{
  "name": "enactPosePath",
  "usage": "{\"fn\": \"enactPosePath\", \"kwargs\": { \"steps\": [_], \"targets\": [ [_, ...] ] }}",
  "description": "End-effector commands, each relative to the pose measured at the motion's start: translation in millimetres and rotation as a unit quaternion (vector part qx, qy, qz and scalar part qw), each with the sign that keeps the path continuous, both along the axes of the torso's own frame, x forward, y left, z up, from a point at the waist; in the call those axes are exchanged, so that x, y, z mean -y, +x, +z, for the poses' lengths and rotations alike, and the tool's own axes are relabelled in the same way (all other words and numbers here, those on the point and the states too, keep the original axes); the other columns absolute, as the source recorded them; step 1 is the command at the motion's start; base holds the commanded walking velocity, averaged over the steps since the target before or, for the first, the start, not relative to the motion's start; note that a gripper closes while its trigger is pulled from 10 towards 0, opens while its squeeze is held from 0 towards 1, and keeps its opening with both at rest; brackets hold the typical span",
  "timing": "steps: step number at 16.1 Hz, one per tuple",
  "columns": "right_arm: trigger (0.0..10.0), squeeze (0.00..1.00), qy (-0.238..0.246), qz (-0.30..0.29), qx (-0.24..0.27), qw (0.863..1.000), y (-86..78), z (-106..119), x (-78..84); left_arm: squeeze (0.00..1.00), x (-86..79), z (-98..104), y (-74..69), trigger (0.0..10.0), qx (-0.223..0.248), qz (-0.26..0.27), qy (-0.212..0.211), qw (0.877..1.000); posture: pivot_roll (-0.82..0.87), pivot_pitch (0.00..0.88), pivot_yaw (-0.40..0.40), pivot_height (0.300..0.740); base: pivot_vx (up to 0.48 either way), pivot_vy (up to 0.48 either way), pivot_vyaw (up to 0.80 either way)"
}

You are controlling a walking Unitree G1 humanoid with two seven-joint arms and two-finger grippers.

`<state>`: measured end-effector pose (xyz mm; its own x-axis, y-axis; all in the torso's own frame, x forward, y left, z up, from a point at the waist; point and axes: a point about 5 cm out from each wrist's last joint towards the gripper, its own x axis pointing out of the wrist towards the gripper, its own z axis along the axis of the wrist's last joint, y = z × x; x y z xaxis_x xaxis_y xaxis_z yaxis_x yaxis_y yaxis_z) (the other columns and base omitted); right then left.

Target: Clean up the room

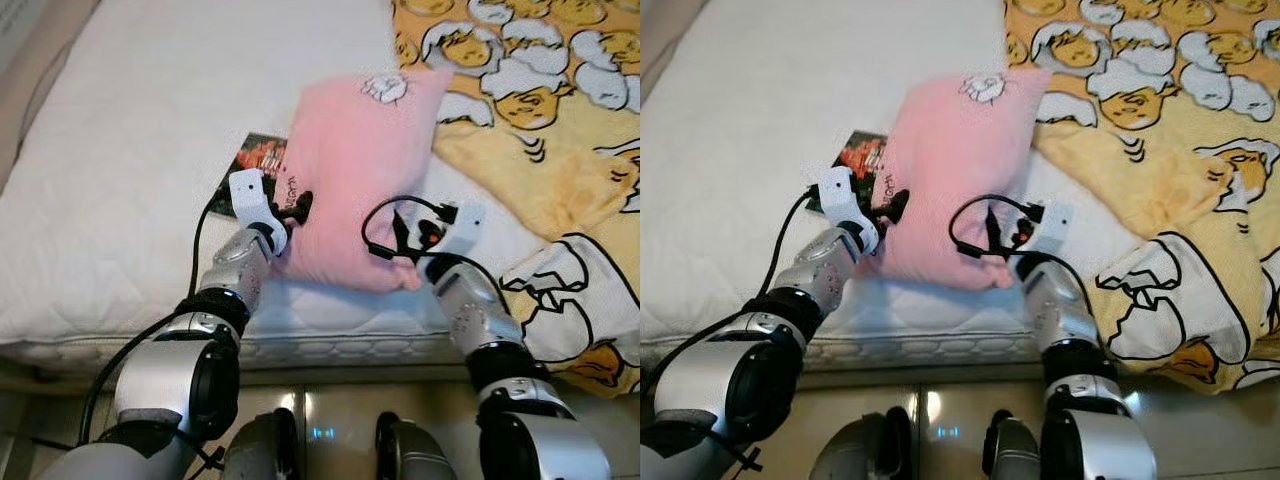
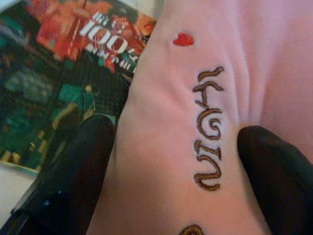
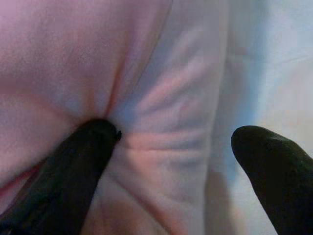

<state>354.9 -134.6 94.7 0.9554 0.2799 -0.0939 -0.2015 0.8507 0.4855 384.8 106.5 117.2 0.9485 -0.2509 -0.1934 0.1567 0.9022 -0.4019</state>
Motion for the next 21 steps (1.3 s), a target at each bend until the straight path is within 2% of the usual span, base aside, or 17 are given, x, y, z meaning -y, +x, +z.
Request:
{"fn": "enactPosePath", "kwargs": {
  "steps": [1,4,5,6,7,9,11,12,13,15,16,21],
  "targets": [
    [10.0,0.00,0.026,0.038,0.003,0.999,-0.6,2.5,-17.8,0.00,16.3,-16.3,-9.5,10.0,-0.036,-0.028,-0.022,0.999,-0.03,0.325,0.040,0.740,0.000,0.000,0.00],
    [10.0,0.00,0.048,0.056,0.031,0.997,2.8,19.0,-23.5,0.00,21.4,-18.1,-11.5,10.0,-0.038,-0.034,-0.046,0.998,-0.03,0.322,0.037,0.740,0.000,0.000,0.00],
    [10.0,0.00,0.051,0.051,0.029,0.997,3.3,18.8,-22.9,0.00,22.7,-18.4,-12.3,2.4,-0.036,-0.039,-0.057,0.997,-0.03,0.320,0.036,0.740,0.000,0.000,0.00],
    [10.0,0.00,0.054,0.049,0.028,0.997,3.5,18.5,-22.6,0.00,23.0,-18.4,-12.4,2.4,-0.035,-0.039,-0.060,0.997,-0.03,0.319,0.037,0.740,0.000,0.000,0.00],
    [0.0,0.00,0.055,0.028,0.012,0.998,2.9,12.3,-20.9,0.00,27.6,-18.7,-13.6,0.0,-0.038,-0.046,-0.082,0.995,-0.03,0.314,0.037,0.740,0.000,0.000,0.00],
    [0.0,0.00,0.035,0.024,-0.004,0.999,-2.8,2.8,-21.9,0.00,28.3,-20.2,-14.4,0.0,-0.050,-0.039,-0.122,0.991,-0.04,0.282,0.041,0.740,0.000,0.000,0.00],
    [0.0,0.00,0.023,0.013,-0.012,1.000,-6.4,-2.9,-16.6,0.00,25.5,-21.4,-14.7,0.0,-0.054,-0.032,-0.140,0.988,-0.05,0.248,0.048,0.740,0.000,0.000,0.00],
    [0.0,0.00,0.015,0.005,-0.017,1.000,-7.5,-6.9,-12.0,0.00,26.5,-18.6,-14.5,0.0,-0.040,-0.041,-0.166,0.984,-0.05,0.211,0.062,0.740,0.000,0.000,0.00],
    [0.0,0.00,0.010,0.000,-0.022,1.000,-7.7,-8.6,-10.3,0.00,27.3,-17.8,-14.6,0.0,-0.036,-0.047,-0.169,0.984,-0.06,0.208,0.064,0.740,0.000,0.000,0.00],
    [0.0,0.00,-0.013,-0.006,-0.029,0.999,-7.8,-11.2,-9.3,0.00,32.3,-20.2,-17.4,0.0,-0.033,-0.064,-0.153,0.986,-0.06,0.209,0.068,0.740,0.000,0.000,0.00],
    [0.0,0.00,-0.025,-0.015,-0.042,0.999,-10.6,-18.2,-6.5,0.00,35.0,-27.3,-21.4,0.0,-0.043,-0.066,-0.130,0.988,-0.05,0.218,0.062,0.740,0.000,0.000,0.00],
    [0.0,0.00,-0.035,-0.023,-0.037,0.998,-10.1,-17.6,0.4,0.00,35.8,-28.3,-22.7,0.0,-0.038,-0.084,-0.114,0.989,-0.02,0.187,0.054,0.740,0.000,0.000,0.00]
  ]
}}
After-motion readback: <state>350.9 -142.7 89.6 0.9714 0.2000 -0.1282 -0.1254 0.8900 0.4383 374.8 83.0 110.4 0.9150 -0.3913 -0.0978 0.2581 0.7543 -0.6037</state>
